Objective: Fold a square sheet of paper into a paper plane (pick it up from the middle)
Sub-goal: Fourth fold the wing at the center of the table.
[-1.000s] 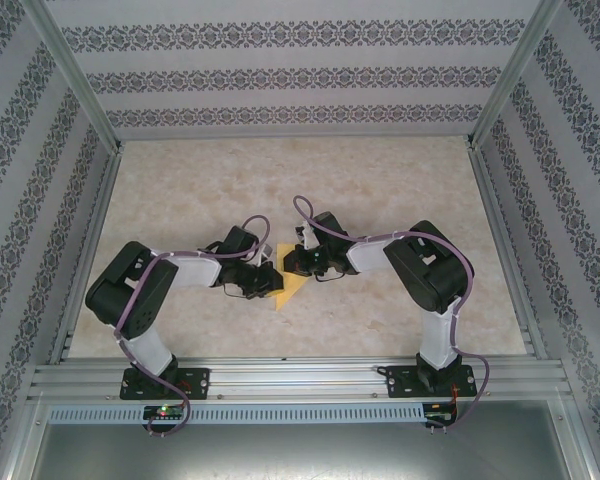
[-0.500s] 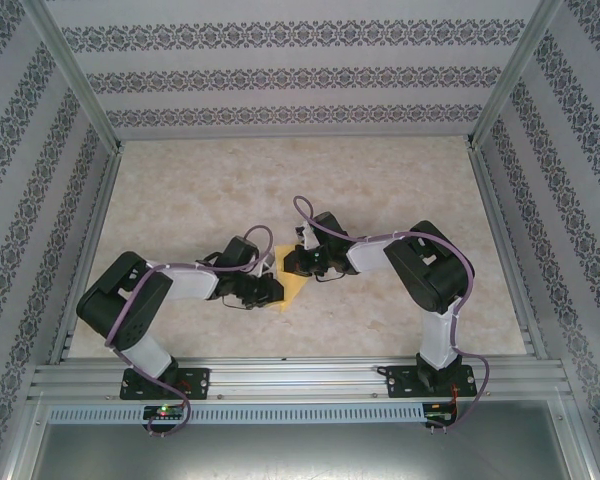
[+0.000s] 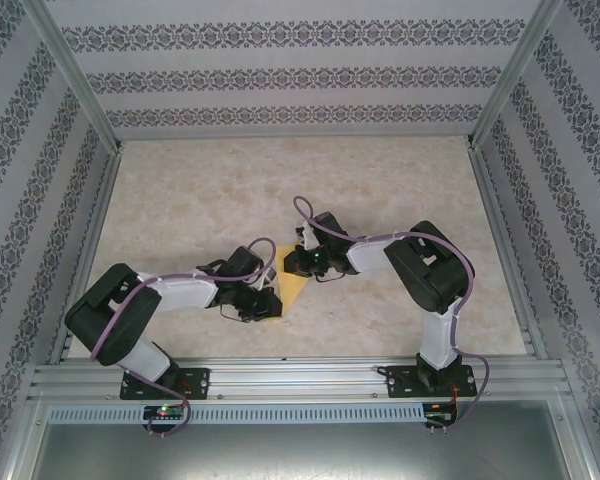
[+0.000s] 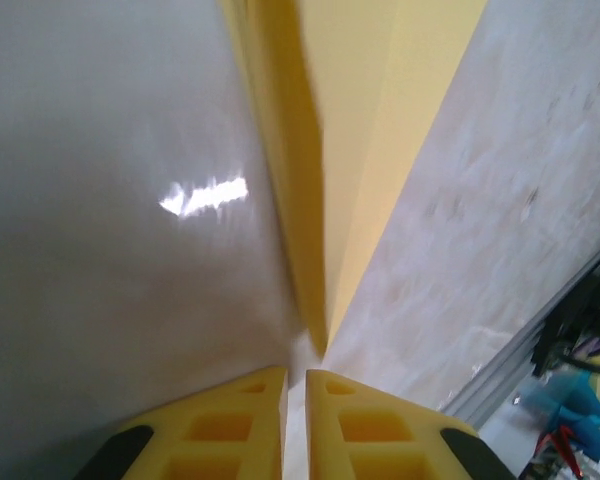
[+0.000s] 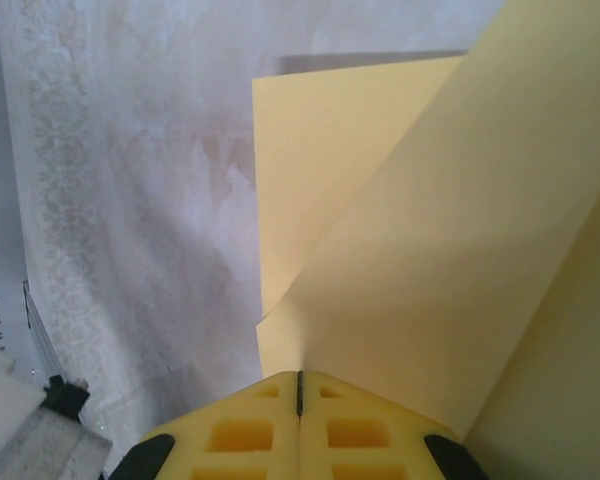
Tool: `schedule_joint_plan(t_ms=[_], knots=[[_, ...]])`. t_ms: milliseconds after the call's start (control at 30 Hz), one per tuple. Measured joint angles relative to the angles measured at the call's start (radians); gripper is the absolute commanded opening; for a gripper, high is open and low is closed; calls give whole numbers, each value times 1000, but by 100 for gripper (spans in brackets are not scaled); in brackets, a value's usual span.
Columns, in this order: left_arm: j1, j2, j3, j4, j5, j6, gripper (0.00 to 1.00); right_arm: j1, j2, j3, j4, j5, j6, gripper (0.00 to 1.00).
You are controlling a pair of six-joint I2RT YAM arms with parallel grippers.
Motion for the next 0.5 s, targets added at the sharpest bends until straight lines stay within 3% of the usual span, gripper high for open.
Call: schedule_joint_plan(t_ms=[267, 500], knots=[[-2, -289, -4, -151, -122, -26, 11, 5, -13, -34, 50, 22, 69, 7], [27, -303, -4, -77, -193, -91, 11, 69, -40, -148, 265, 159, 276, 6]])
